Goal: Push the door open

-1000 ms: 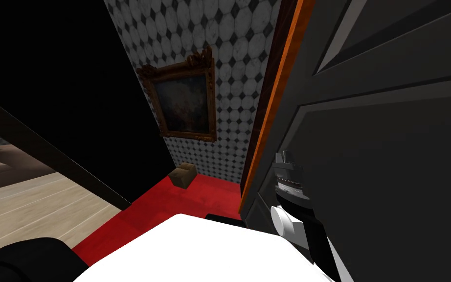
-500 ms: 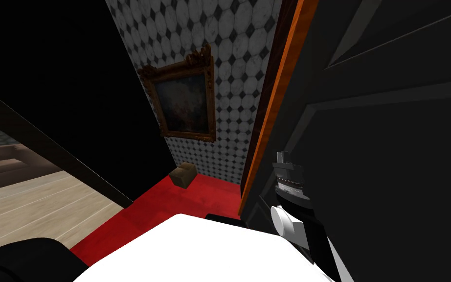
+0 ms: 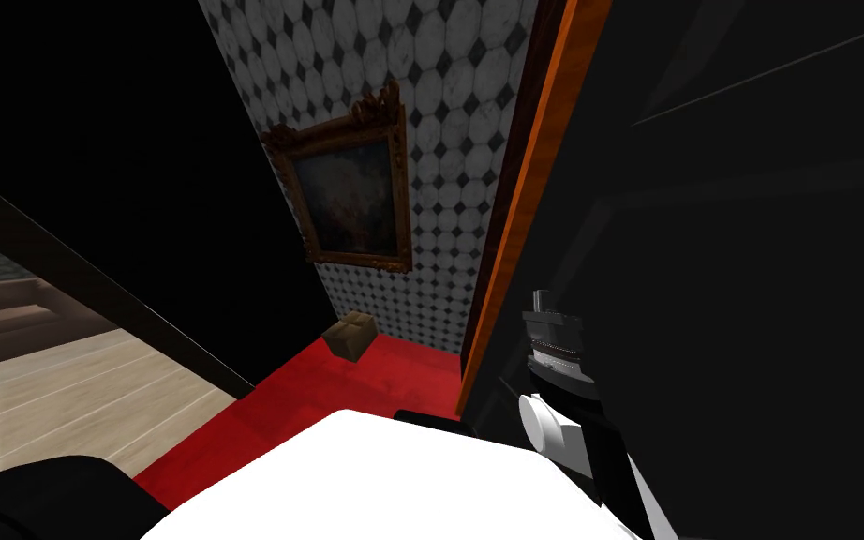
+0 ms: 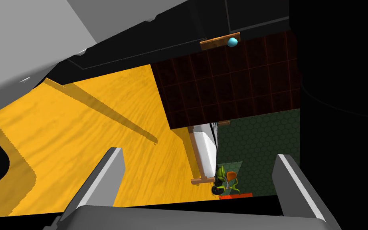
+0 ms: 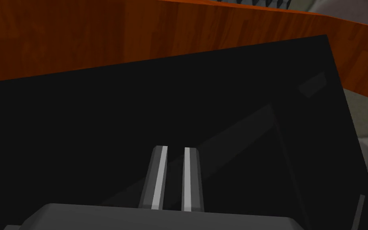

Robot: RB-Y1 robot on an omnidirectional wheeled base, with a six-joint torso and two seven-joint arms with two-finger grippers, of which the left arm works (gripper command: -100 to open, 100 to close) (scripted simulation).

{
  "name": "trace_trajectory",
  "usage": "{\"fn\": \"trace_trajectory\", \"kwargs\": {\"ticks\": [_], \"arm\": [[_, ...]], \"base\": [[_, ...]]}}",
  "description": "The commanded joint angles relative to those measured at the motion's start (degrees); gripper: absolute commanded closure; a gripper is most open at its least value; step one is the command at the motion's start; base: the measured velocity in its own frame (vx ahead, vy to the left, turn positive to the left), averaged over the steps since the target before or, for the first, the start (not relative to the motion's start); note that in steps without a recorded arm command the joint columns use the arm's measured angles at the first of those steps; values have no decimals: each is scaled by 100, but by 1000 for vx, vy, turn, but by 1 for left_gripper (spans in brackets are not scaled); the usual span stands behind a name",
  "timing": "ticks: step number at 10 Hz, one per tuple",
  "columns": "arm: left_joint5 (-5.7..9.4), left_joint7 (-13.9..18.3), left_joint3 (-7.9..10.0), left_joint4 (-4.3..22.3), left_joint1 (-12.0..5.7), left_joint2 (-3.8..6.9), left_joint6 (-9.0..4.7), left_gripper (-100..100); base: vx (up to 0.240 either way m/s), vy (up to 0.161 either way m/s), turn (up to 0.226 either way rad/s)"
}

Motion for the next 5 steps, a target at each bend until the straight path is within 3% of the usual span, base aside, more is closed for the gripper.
{"fn": "trace_trajectory", "kwargs": {"ticks": [1, 5], "arm": [[26, 13, -12, -5, -37, 23, 25, -100], [43, 16, -18, -2, -62, 39, 41, -100]], "base": [[2, -35, 26], [10, -19, 0]]}}
